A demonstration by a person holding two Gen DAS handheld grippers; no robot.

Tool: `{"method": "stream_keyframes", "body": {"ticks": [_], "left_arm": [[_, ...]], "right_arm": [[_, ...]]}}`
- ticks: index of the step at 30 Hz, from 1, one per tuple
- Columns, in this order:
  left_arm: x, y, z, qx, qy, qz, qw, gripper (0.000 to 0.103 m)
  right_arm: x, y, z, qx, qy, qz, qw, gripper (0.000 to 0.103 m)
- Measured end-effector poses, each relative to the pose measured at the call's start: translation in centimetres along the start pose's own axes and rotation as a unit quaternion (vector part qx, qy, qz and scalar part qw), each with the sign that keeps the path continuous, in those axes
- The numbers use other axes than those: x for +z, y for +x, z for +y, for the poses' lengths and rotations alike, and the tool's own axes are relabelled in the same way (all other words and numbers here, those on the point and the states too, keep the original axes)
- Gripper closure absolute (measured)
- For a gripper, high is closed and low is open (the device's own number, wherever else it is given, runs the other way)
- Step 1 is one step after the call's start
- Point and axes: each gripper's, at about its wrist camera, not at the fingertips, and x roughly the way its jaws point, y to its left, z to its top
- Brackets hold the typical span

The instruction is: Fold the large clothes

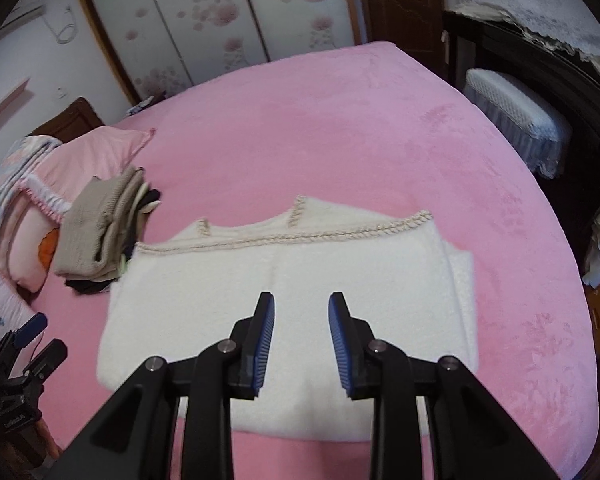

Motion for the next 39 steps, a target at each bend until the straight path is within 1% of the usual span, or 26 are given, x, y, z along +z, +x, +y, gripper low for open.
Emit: {"method": "stream_keyframes", "body": {"ticks": [3,5,7,8,10,12,14,17,18,20,21,22,23,25,26,27,28,30,31,33,36,39], "left_arm": [[-0.9,-1.4,-0.3,0.003,-0.003,-0.004,1.0,0.011],[-1.5,-2.0,-0.4,0.013,-0.004,-0.007,0.9999,0.011],[-2.5,-2.6,-0.4,0.027,-0.01,-0.015,0.9995,0.011],[-3.0,-2.8,-0.4,0.027,-0.015,-0.02,0.9993,0.011],[-4.7,-3.1,0.0,0.014,-0.042,-0.028,0.9986,0.011],[-6.5,-2.6,0.6,-0.011,-0.072,-0.023,0.997,0.011],[-8.1,-1.6,1.2,-0.025,-0.097,-0.008,0.9949,0.011],[-11.0,0.7,2.4,-0.045,-0.147,0.023,0.9879,0.011],[-12.0,1.6,3.1,-0.053,-0.167,0.034,0.9839,0.011],[-13.9,3.3,4.7,-0.079,-0.216,0.057,0.9716,0.011],[-14.7,4.2,5.6,-0.093,-0.239,0.066,0.9642,0.011],[-15.8,5.1,6.5,-0.111,-0.267,0.074,0.9543,0.011],[-16.6,5.8,7.2,-0.123,-0.287,0.077,0.9467,0.011],[-18.1,7.2,8.7,-0.144,-0.327,0.075,0.9309,0.012],[-18.6,7.7,9.3,-0.147,-0.341,0.073,0.9256,0.012],[-19.1,8.4,10.0,-0.151,-0.36,0.066,0.9185,0.012],[-19.5,8.9,10.5,-0.155,-0.374,0.06,0.9126,0.012],[-20.0,9.9,11.3,-0.161,-0.392,0.05,0.9044,0.012],[-20.0,10.5,11.6,-0.16,-0.395,0.046,0.9033,0.012],[-19.6,11.2,11.8,-0.153,-0.394,0.036,0.9057,0.012],[-18.4,12.3,11.8,-0.133,-0.379,0.02,0.9158,0.013],[-17.2,13.5,11.8,-0.12,-0.369,0.015,0.9213,0.015]], "right_arm": [[-1.0,-1.9,1.8,0.006,-0.018,-0.037,0.999,0.075],[-1.8,-3.1,2.9,0.02,-0.028,-0.063,0.997,0.075],[-2.5,-3.6,3.8,0.026,-0.038,-0.067,0.997,0.075],[-2.8,-3.5,4.3,0.03,-0.046,-0.062,0.997,0.075],[-3.8,-3.0,5.2,0.026,-0.066,-0.056,0.996,0.075],[-4.9,-2.8,5.8,0.016,-0.084,-0.073,0.994,0.075],[-6.2,-2.1,6.3,0.004,-0.098,-0.086,0.991,0.075],[-7.6,-0.8,6.2,0.016,-0.093,-0.084,0.992,0.075],[-8.2,0.0,6.2,0.014,-0.09,-0.082,0.992,0.075],[-9.0,1.2,5.9,0.01,-0.086,-0.078,0.993,0.075],[-9.3,1.8,5.8,0.008,-0.083,-0.076,0.994,0.075],[-9.7,2.5,5.7,0.009,-0.081,-0.072,0.994,0.075],[-10.1,3.2,5.5,0.01,-0.079,-0.066,0.995,0.075],[-10.6,4.4,5.1,0.014,-0.073,-0.057,0.996,0.075],[-10.9,5.0,5.0,0.014,-0.07,-0.053,0.996,0.075],[-11.1,5.5,4.9,0.014,-0.068,-0.051,0.996,0.075],[-11.4,6.1,4.7,0.013,-0.064,-0.049,0.997,0.075],[-11.7,6.9,4.5,0.012,-0.061,-0.046,0.997,0.075],[-11.9,7.5,4.4,0.011,-0.059,-0.042,0.997,0.075],[-12.1,8.2,4.3,0.011,-0.057,-0.038,0.998,0.075],[-12.2,9.1,4.1,0.012,-0.057,-0.034,0.998,0.075],[-12.2,9.7,3.9,0.018,-0.058,-0.031,0.998,0.075]]}}
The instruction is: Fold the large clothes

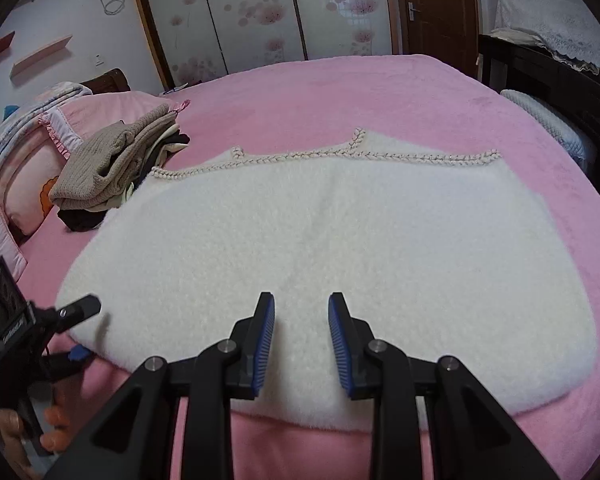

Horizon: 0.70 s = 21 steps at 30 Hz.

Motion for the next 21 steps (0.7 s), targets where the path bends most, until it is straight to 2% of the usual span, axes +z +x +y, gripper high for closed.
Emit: {"method": "stream_keyframes", "body": {"ticks": [2,3,7,8,10,12,15,21], "left_arm": [[0.6,0.8,-0.5,0.017,0.017,-0.005,0.9997,0.024],[0.8,1.2,-0.7,0.026,0.024,-0.007,0.9993,0.033],[1.6,1.5,-0.5,0.024,0.007,-0.018,0.9995,0.063],[1.7,1.2,-0.6,0.027,0.006,-0.021,0.9994,0.066],[1.3,0.4,-1.8,0.045,0.031,-0.035,0.9979,0.078],[1.1,-0.1,-3.4,0.07,0.071,-0.049,0.9938,0.083],[0.7,-1.2,-6.4,0.108,0.131,-0.074,0.9826,0.084],[-0.2,-2.8,-11.6,0.117,0.197,-0.113,0.9669,0.085]], "right_arm": [[0.1,0.3,0.0,0.001,-0.003,0.0,1.0,0.075],[0.1,0.4,0.0,0.002,-0.004,-0.001,1.0,0.075],[0.4,1.2,0.5,0.003,-0.013,-0.003,1.0,0.086],[0.5,1.4,0.7,0.002,-0.015,-0.003,1.0,0.087],[0.8,1.8,1.1,0.001,-0.02,-0.003,1.0,0.09],[1.0,2.2,1.6,0.004,-0.025,-0.003,1.0,0.093],[1.0,2.6,2.4,0.01,-0.036,-0.002,0.999,0.094],[0.2,5.0,2.5,0.016,-0.049,0.033,0.998,0.095]]}}
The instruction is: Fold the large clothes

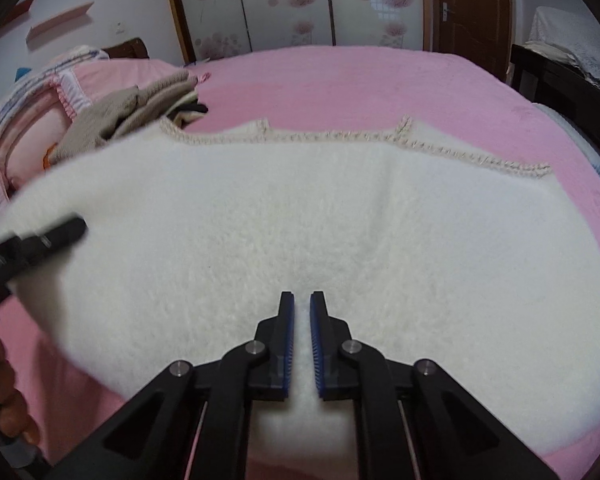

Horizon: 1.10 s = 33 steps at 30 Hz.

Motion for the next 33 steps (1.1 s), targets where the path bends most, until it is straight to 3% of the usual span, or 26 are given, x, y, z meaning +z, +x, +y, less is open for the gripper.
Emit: {"method": "stream_keyframes", "body": {"ticks": [5,9,12,16,19,22,25,28,29,30,31,33], "left_arm": [[1.2,-2.3,-5.0,-0.013,0.059,-0.033,0.9976,0.085],[1.9,-3.2,-10.1,-0.028,0.106,-0.049,0.9928,0.085],[1.9,-3.1,-14.1,-0.044,0.142,-0.053,0.9875,0.085],[1.1,-2.7,-19.5,-0.074,0.187,-0.05,0.9784,0.085],[-0.6,-1.7,-23.3,-0.095,0.222,-0.032,0.97,0.085],[-3.7,0.2,-27.3,-0.093,0.278,0.005,0.9561,0.085],[-7.5,3.5,-30.5,-0.061,0.353,0.052,0.9323,0.081],[-11.0,5.7,-31.5,-0.033,0.402,0.086,0.9109,0.074],[-11.6,6.0,-31.6,-0.028,0.409,0.084,0.9081,0.072],[-12.2,5.8,-31.2,-0.026,0.413,0.077,0.9069,0.063],[-12.2,5.6,-31.0,-0.036,0.41,0.076,0.9083,0.052],[-11.8,5.1,-30.9,-0.065,0.387,0.084,0.9161,0.044]], "right_arm": [[-0.3,0.2,-0.7,0.021,-0.002,0.007,1.0,0.095],[-0.3,0.2,-2.4,0.061,0.041,0.011,0.997,0.095],[-0.5,0.2,-4.3,0.105,0.088,0.013,0.99,0.095],[-1.6,-2.1,-8.0,0.162,0.185,0.0,0.969,0.097],[-3.5,-6.2,-11.4,0.131,0.227,-0.038,0.964,0.097],[-5.6,-10.2,-14.6,0.035,0.236,-0.063,0.969,0.097],[-7.8,-12.8,-17.9,-0.042,0.253,-0.061,0.965,0.096],[-9.7,-13.9,-20.5,-0.071,0.273,-0.048,0.958,0.096],[-10.1,-14.0,-21.0,-0.075,0.277,-0.045,0.957,0.096],[-10.4,-14.1,-21.4,-0.079,0.282,-0.04,0.955,0.096],[-10.7,-14.2,-21.8,-0.079,0.286,-0.037,0.954,0.095],[-10.9,-14.6,-22.3,-0.075,0.294,-0.041,0.952,0.095]]}}
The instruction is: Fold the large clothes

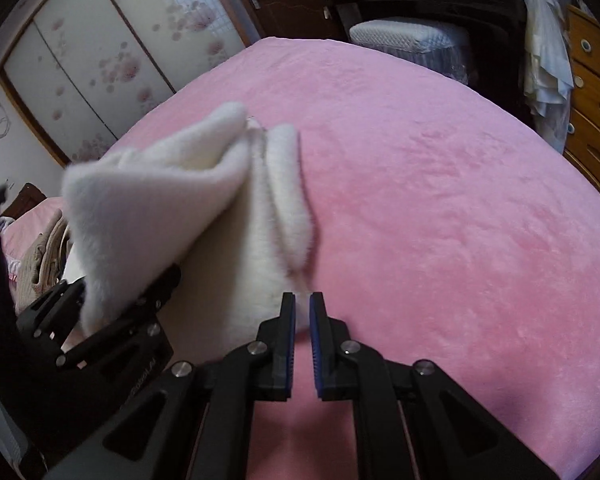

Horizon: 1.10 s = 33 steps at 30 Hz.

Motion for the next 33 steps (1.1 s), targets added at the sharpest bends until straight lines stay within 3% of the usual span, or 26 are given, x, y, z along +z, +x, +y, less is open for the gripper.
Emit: {"method": "stream_keyframes", "body": {"ticks": [6,8,10,12,14,16,18,22,26,28,33], "left_arm": [[0.1,-5.8,4.1,-0.092,-0.074,-0.041,0.9922,0.031],[-0.4,-8.6,6.0,-0.109,-0.104,-0.072,0.986,0.025],[-1.2,-11.1,8.1,-0.095,-0.13,-0.099,0.9819,0.017],[-1.8,-12.4,10.2,-0.06,-0.155,-0.112,0.9796,0.016],[-2.5,-12.2,12.5,-0.024,-0.175,-0.104,0.9788,0.015],[-3.6,-10.7,14.8,0.014,-0.195,-0.067,0.9783,0.015],[-4.6,-9.2,16.5,0.023,-0.216,-0.038,0.9754,0.015],[-6.3,-6.4,19.1,0.004,-0.26,0.0,0.9656,0.015],[-6.2,-4.7,19.6,0.003,-0.261,0.01,0.9652,0.015],[-5.5,-3.6,19.3,0.007,-0.255,0.017,0.9668,0.015],[-3.7,-2.0,17.8,-0.003,-0.241,0.037,0.9698,0.016]], "right_arm": [[1.0,-1.8,-0.2,0.039,0.007,-0.013,0.999,0.095],[1.9,-2.5,0.3,0.061,0.004,-0.019,0.998,0.089],[3.0,-3.6,1.2,0.086,-0.006,-0.028,0.996,0.067],[4.0,-4.6,2.2,0.107,-0.021,-0.039,0.993,0.059],[5.1,-5.4,3.5,0.121,-0.043,-0.049,0.991,0.058],[5.8,-5.9,5.2,0.125,-0.069,-0.053,0.988,0.056],[6.5,-5.6,7.2,0.123,-0.105,-0.05,0.986,0.054],[7.1,-3.5,11.4,0.089,-0.186,-0.018,0.978,0.054],[6.2,-0.9,13.9,0.018,-0.256,0.016,0.966,0.056],[5.7,-0.1,14.1,-0.014,-0.284,0.014,0.959,0.077],[4.8,-1.7,11.6,-0.03,-0.282,-0.01,0.959,0.089]]}}
